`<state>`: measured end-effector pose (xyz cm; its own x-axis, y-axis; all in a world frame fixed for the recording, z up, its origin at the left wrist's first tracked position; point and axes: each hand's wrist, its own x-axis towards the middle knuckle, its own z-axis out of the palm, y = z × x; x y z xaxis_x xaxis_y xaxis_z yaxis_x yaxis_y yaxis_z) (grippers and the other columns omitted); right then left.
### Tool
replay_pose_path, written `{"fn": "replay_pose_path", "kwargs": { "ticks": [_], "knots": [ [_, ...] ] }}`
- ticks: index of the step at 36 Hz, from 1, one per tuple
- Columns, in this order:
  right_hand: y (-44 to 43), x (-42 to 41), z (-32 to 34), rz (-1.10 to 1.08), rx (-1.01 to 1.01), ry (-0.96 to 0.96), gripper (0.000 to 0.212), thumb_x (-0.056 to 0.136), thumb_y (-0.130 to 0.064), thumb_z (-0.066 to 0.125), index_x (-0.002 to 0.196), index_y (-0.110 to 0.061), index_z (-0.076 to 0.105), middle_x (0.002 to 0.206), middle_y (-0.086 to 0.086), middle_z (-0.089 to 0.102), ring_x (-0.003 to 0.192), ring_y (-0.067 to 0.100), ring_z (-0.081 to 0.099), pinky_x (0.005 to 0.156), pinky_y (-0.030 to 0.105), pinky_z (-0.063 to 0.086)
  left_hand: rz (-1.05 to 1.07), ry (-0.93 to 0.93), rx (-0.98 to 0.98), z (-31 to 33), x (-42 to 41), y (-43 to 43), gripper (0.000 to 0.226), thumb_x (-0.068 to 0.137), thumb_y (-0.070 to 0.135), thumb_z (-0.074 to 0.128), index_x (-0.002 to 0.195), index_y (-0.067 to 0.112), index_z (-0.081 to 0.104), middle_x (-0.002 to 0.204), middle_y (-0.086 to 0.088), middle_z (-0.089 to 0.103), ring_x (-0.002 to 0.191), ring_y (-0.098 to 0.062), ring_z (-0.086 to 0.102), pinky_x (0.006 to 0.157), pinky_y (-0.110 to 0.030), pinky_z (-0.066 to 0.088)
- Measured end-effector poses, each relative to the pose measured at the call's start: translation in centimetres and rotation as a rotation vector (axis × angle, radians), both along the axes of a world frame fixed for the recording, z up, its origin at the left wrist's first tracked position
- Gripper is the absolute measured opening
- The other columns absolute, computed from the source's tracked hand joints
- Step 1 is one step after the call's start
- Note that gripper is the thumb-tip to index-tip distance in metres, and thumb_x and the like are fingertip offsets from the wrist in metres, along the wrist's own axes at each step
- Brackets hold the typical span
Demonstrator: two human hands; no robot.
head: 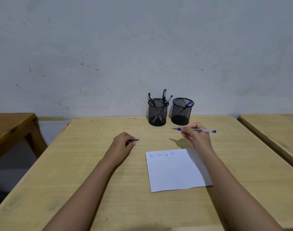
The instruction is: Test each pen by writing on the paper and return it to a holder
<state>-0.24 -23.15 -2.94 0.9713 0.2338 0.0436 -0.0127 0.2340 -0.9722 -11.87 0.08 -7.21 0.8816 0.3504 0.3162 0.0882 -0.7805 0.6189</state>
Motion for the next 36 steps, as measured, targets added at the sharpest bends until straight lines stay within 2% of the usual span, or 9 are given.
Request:
{"fn": "replay_pose_path", "kwargs": {
  "ticks": [7,11,17,21,25,27,29,33,36],
  "knots": [
    [0.7,-0.4,0.2,0.062,0.026,-0.022,0.021,0.082,0.003,0.062,0.068,-0.009,0.053,0.064,0.007,0.059,0.051,0.009,0.056,0.058,0.014,0.051,-0.014,0.056,0.026,-0.2,0.2,0.3,0.022,0.089,0.015,0.058,0.109,0.009,0.065,0.101,-0.002,0.056,0.093,-0.016,0.053,0.080,-0.020,0.037],
    [0.4,-0.8,0.6,0.093,0.026,-0.031,0.014,0.085,0.002,0.059,0.074,-0.006,0.060,0.069,0.008,0.062,0.054,0.008,0.060,0.061,0.015,0.054,-0.004,0.054,0.038,0.3,-0.1,-0.1,0.033,0.091,0.020,0.057,0.121,0.007,0.058,0.115,-0.004,0.055,0.109,-0.017,0.051,0.091,-0.027,0.042],
    [-0.3,-1.2,0.8,0.121,0.036,-0.020,0.010,0.086,0.000,0.059,0.076,-0.003,0.062,0.073,0.012,0.064,0.064,0.014,0.064,0.068,0.016,0.054,-0.110,-0.058,0.010,2.3,-1.4,-4.3,0.031,0.094,0.025,0.051,0.121,0.011,0.059,0.120,0.003,0.055,0.113,-0.009,0.049,0.088,-0.010,0.035],
    [-0.8,-1.4,0.2,0.096,-0.062,-0.069,0.015,0.076,0.001,0.071,0.069,-0.008,0.062,0.073,0.012,0.063,0.067,0.016,0.060,0.069,0.020,0.053,-0.281,0.022,0.122,2.2,-2.2,-8.4,0.040,0.094,0.039,0.048,0.130,0.021,0.051,0.136,0.010,0.048,0.127,-0.002,0.037,0.100,-0.015,0.029],
    [-0.9,-1.4,-0.3,0.079,-0.149,-0.068,0.024,0.072,0.006,0.072,0.064,-0.009,0.056,0.065,0.011,0.059,0.058,0.016,0.056,0.060,0.021,0.047,-0.360,0.165,0.290,1.3,-2.2,-10.1,0.056,0.093,0.048,0.044,0.142,0.020,0.036,0.153,0.007,0.028,0.139,-0.007,0.023,0.108,-0.022,0.022],
    [-0.8,-1.3,-0.4,0.078,-0.151,-0.049,0.026,0.074,0.008,0.068,0.064,-0.009,0.051,0.061,0.010,0.057,0.047,0.011,0.052,0.047,0.017,0.043,-0.369,0.225,0.305,0.7,-2.0,-10.1,0.061,0.094,0.050,0.042,0.146,0.021,0.028,0.156,0.008,0.020,0.142,-0.006,0.017,0.111,-0.021,0.017],
    [-0.7,-1.2,-0.6,0.091,-0.119,-0.010,0.026,0.076,0.008,0.067,0.066,-0.008,0.049,0.059,0.012,0.057,0.041,0.009,0.051,0.043,0.016,0.043,-0.375,0.254,0.299,0.2,-1.9,-9.9,0.062,0.094,0.051,0.039,0.147,0.022,0.026,0.157,0.009,0.017,0.143,-0.005,0.015,0.112,-0.021,0.015],
    [-0.4,-1.1,-1.1,0.096,-0.148,-0.009,0.031,0.072,0.007,0.073,0.066,-0.009,0.047,0.056,0.013,0.058,0.041,0.013,0.054,0.049,0.021,0.051,-0.376,0.264,0.273,-0.2,-1.6,-9.6,0.062,0.094,0.053,0.038,0.147,0.024,0.025,0.156,0.011,0.016,0.143,-0.002,0.012,0.113,-0.021,0.015],
    [0.3,-1.2,-1.5,0.059,-0.231,-0.009,0.034,0.070,0.011,0.069,0.061,-0.010,0.044,0.054,0.013,0.053,0.038,0.013,0.050,0.047,0.022,0.047,-0.378,0.276,0.254,-0.4,-1.7,-9.6,0.062,0.094,0.053,0.037,0.147,0.026,0.023,0.156,0.013,0.015,0.143,-0.001,0.010,0.112,-0.020,0.013]
  ]
}}
